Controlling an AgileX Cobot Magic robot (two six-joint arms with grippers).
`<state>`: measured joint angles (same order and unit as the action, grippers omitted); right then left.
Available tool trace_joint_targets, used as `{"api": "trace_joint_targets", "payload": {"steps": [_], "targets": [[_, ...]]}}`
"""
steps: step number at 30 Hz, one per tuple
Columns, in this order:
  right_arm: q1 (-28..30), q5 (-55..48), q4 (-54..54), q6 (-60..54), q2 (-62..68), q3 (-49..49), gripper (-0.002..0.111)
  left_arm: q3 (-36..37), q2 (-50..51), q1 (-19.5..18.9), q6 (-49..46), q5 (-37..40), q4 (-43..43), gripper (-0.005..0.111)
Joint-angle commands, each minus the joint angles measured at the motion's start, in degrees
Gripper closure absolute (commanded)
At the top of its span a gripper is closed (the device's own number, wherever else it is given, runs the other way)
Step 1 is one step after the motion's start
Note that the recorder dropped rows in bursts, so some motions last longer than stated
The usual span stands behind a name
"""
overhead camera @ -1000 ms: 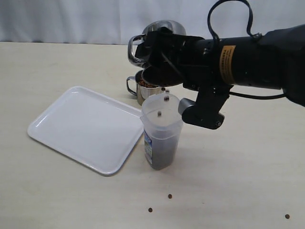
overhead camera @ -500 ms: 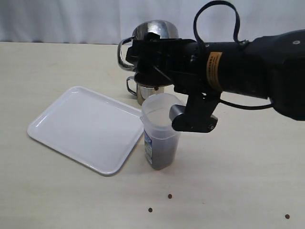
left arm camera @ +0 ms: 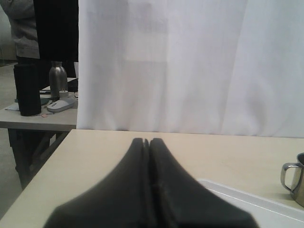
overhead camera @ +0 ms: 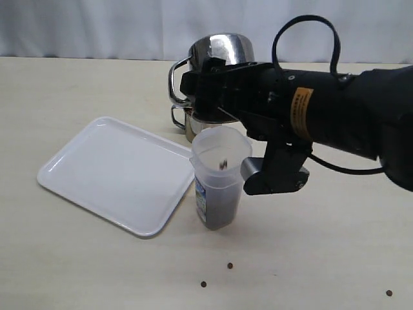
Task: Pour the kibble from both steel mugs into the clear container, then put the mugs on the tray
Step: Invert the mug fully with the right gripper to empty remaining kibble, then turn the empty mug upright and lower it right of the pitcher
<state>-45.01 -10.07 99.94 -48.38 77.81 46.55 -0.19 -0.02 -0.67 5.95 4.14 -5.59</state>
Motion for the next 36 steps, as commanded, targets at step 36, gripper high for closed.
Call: {"api": "trace_joint_targets", "payload": {"steps": [36], "targets": [[-7.8,-18.1,0.0,39.4,-0.5,1.9,0.103,0.2,0.0,0.0,-0.1,-0.6,0.2,0.107]]}}
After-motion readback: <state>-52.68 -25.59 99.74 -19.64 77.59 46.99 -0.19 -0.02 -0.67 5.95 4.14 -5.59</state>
